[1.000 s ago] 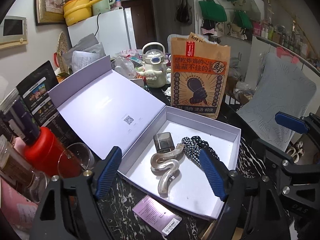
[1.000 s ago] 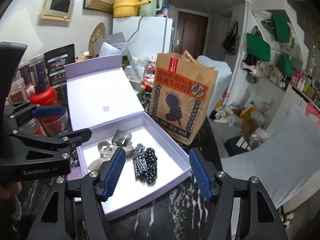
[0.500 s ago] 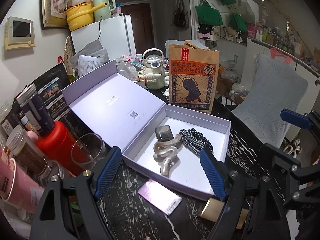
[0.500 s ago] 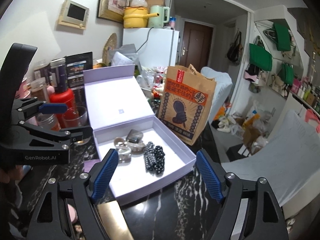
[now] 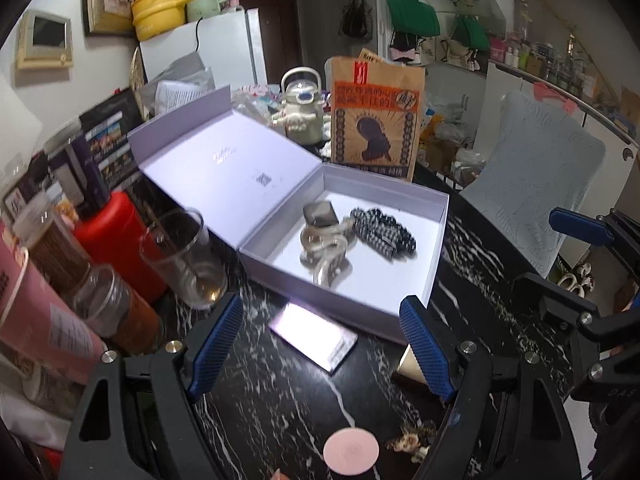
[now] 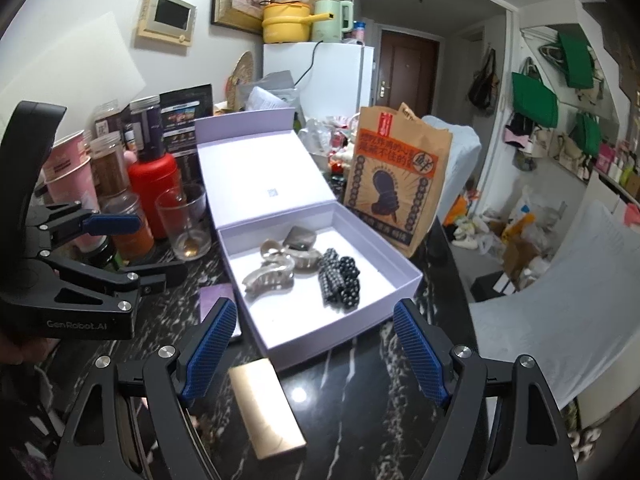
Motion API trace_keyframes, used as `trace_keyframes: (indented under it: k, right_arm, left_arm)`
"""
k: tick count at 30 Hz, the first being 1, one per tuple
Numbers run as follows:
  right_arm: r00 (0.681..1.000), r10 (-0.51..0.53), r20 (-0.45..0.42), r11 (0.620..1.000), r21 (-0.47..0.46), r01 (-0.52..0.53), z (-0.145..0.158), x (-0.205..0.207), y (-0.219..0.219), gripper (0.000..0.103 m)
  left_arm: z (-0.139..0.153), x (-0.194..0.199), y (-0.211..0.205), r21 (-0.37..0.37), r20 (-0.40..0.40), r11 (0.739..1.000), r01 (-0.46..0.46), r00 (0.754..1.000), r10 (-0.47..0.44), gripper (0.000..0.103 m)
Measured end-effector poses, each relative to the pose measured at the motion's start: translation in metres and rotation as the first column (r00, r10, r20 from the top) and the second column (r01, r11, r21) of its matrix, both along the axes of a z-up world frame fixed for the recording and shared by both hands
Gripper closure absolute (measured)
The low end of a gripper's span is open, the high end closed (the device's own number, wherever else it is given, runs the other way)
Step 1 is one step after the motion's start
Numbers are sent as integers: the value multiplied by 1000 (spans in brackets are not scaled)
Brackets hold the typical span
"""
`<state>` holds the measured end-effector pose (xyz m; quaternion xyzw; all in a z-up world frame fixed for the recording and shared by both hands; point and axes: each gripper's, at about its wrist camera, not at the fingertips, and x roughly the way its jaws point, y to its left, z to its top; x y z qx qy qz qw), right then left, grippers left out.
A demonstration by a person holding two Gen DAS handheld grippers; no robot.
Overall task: Organize rigid objects
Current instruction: 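Withdraw both tools from the box toward the gold box and pink compact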
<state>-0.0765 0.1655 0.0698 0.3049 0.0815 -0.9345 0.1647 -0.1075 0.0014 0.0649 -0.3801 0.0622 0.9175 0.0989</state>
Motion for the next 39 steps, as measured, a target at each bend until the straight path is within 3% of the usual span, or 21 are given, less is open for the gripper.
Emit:
trace_keyframes:
  k: [9, 19, 26, 39]
  right_arm:
    - [999, 38, 37, 998, -50, -37, -26, 16, -3, 21]
    - [993, 27, 112, 994, -112, -14, -62, 25, 2, 21]
    - [988, 27, 155, 995, -101, -12, -80, 30, -2, 21]
    - [979, 27, 204, 988, -151, 5, -105, 26, 1, 21]
  left_arm:
    - [-31, 14, -14, 42, 74, 999, -24, 997, 21, 3]
    - [-72, 27, -20, 69, 172, 997, -32, 985, 20, 2]
    - [-98, 35, -29, 106, 243, 993, -55, 970, 28, 2]
    - [-122, 46, -32, 118, 307, 991, -58, 951, 20, 2]
